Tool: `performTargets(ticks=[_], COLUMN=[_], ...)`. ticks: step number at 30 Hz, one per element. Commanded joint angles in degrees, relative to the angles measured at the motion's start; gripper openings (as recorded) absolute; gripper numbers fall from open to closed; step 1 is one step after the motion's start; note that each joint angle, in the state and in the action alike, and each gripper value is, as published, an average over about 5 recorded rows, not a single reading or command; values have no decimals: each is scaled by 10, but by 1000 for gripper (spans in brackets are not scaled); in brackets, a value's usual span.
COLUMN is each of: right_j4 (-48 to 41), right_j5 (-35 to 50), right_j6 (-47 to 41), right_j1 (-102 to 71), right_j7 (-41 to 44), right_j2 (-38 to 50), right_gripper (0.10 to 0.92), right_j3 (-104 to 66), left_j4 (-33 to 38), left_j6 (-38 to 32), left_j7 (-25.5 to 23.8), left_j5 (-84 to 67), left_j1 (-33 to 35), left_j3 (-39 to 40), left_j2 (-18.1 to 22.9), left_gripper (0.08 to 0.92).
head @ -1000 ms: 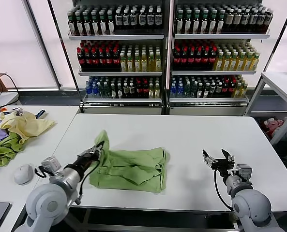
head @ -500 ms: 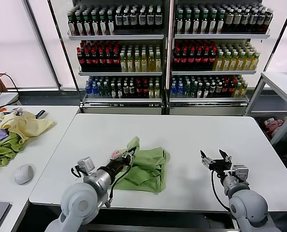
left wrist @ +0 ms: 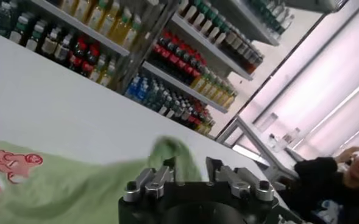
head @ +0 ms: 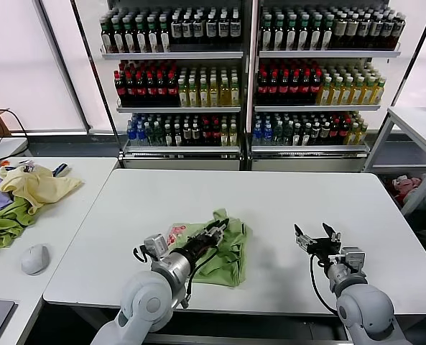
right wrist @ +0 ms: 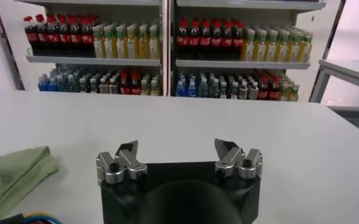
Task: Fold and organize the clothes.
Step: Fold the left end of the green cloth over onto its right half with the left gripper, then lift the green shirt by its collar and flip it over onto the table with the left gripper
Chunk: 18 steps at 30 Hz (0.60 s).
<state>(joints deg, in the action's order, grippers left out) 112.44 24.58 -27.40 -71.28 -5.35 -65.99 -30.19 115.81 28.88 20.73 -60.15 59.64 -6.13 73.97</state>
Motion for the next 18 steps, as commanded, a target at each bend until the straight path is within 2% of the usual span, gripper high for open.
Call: performTargets(ticks=[1,5,11,14,18], right_j4=[3,4,4,4,4], right_j5=[-4,-5,-6,-6,-6], right_j6=[0,1,2,3,3], right_j1=[0,2,2,3,3], right_j7=[0,0,0,1,0], right_j2=[-2,-5,-5,-5,-4], right_gripper=[823,823,823,823,823], right_j3=[2,4,6,6,6], left_j4=[13,18,-36,-53,-65], left_j6=[-45,-51,-63,-65,-58], left_j7=[-8,-8,-6,-7,-8], left_j5=[-47,-21,222,308,377], left_j1=[21,47,94,117,127], left_j3=[-21,-60,-81,-77,-63], left_j2=[17,5,-42,-55,-53], left_gripper=[480,592,762,811,822])
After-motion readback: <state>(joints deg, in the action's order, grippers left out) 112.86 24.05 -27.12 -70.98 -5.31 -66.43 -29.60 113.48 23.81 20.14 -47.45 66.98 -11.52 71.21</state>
